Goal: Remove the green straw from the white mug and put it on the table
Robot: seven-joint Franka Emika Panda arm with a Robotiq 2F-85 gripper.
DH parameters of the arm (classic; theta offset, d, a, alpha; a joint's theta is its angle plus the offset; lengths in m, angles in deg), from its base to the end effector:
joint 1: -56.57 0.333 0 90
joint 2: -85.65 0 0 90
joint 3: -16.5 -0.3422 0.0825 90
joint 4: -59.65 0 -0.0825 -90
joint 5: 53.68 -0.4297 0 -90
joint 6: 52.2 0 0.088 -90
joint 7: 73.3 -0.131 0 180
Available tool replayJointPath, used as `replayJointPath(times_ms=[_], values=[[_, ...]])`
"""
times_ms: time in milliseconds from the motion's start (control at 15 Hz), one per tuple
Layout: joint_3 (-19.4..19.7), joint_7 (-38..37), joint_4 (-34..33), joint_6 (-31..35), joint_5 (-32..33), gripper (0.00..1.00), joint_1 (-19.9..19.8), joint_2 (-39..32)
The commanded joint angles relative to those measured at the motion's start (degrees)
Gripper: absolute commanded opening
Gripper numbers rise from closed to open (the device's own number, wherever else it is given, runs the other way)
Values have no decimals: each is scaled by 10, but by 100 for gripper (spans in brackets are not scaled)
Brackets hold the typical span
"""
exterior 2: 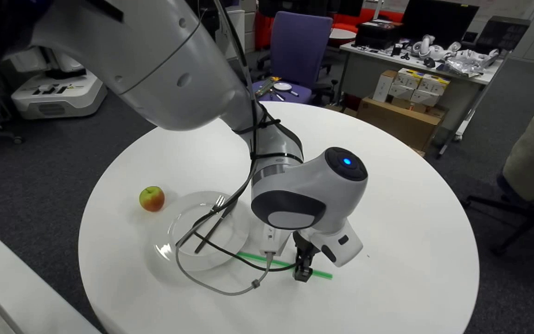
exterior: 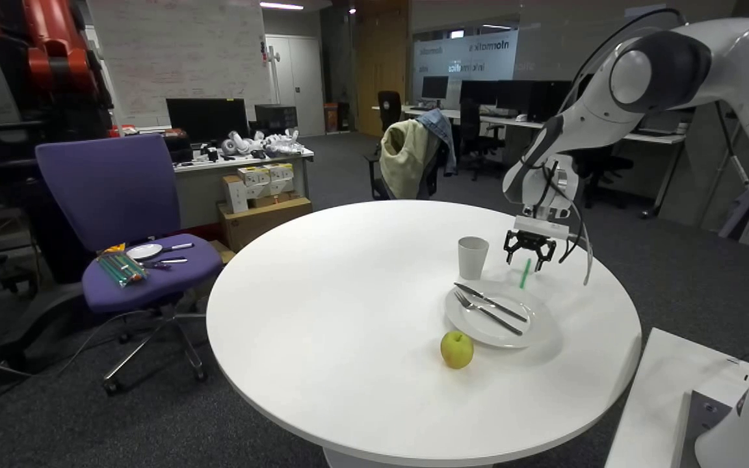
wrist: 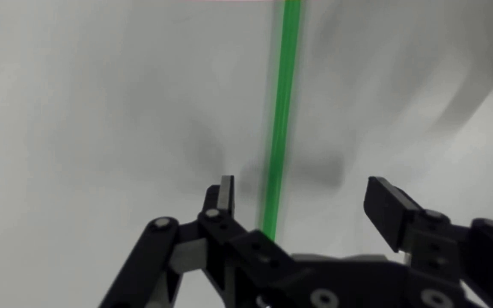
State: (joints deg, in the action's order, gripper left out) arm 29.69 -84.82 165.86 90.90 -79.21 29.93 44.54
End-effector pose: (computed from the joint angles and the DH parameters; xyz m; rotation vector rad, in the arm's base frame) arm 0.5185 -0.4266 0.0938 -2.4939 1.7210 0.0114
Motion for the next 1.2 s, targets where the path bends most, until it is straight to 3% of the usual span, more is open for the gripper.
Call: replayJointPath(times_ms=[0, 333, 467, 600, 867, 1133], values=[[14, -14, 9, 12, 18, 51, 11, 3], [20, -16, 7, 11, 20, 12, 10, 2], [22, -17, 6, 10, 21, 0, 10, 2], [28, -14, 5, 20, 31, 0, 15, 1], [57, 10, -11, 64, 124, 0, 39, -12], [32, 78, -49, 53, 180, 0, 19, -28]])
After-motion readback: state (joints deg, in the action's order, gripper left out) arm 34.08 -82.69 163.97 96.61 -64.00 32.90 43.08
